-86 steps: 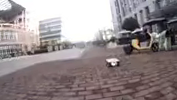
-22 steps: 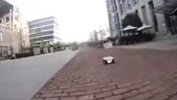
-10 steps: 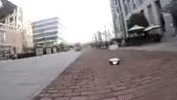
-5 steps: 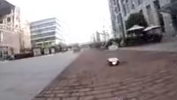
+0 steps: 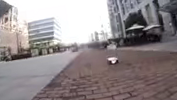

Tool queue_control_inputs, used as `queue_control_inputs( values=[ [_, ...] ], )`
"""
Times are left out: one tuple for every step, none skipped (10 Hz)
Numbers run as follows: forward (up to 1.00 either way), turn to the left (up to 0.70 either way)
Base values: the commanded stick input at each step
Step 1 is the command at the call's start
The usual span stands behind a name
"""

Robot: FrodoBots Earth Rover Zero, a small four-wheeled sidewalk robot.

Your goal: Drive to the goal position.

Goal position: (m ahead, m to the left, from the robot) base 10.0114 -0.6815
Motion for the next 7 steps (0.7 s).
queue_control_inputs(
  values=[
    [0.70,-0.14],
    [0.70,-0.14],
    [0.70,-0.14],
    [0.70,-0.14],
    [0.70,-0.14],
    [0.70,-0.14],
    [0.70,-0.14]
  ],
)
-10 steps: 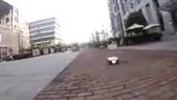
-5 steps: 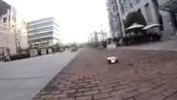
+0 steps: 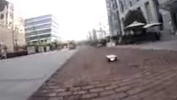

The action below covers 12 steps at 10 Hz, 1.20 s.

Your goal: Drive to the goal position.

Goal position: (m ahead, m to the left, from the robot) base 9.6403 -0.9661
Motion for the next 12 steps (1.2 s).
queue_control_inputs(
  values=[
    [0.70,-0.05],
    [0.70,0.00],
    [0.70,0.00],
    [0.70,0.00],
    [0.70,0.00],
    [0.70,0.00],
    [0.70,0.00],
    [0.70,0.00],
    [0.70,0.00],
    [0.70,-0.01],
    [0.70,-0.04],
    [0.70,-0.10]
  ],
)
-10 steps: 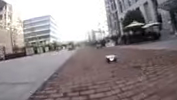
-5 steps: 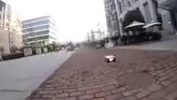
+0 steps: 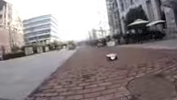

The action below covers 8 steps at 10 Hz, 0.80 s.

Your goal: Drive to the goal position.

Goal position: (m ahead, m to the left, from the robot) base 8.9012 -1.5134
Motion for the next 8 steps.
queue_control_inputs(
  values=[
    [0.70,-0.14],
    [0.70,-0.14],
    [0.70,-0.14],
    [0.70,-0.14],
    [0.70,-0.14],
    [0.70,-0.14],
    [0.70,-0.14],
    [0.70,-0.13]
  ],
)
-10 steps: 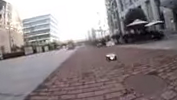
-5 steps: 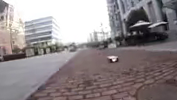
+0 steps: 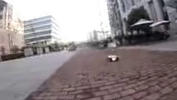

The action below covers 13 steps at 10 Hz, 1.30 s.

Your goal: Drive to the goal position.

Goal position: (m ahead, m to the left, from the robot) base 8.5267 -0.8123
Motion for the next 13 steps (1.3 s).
queue_control_inputs(
  values=[
    [0.70,-0.13],
    [0.70,-0.13],
    [0.70,-0.13],
    [0.70,-0.13],
    [0.70,-0.13],
    [0.70,0.00],
    [0.70,0.00],
    [0.70,0.00],
    [0.70,0.00],
    [0.70,0.00],
    [0.70,0.00],
    [0.70,0.00],
    [0.70,0.00]
  ],
)
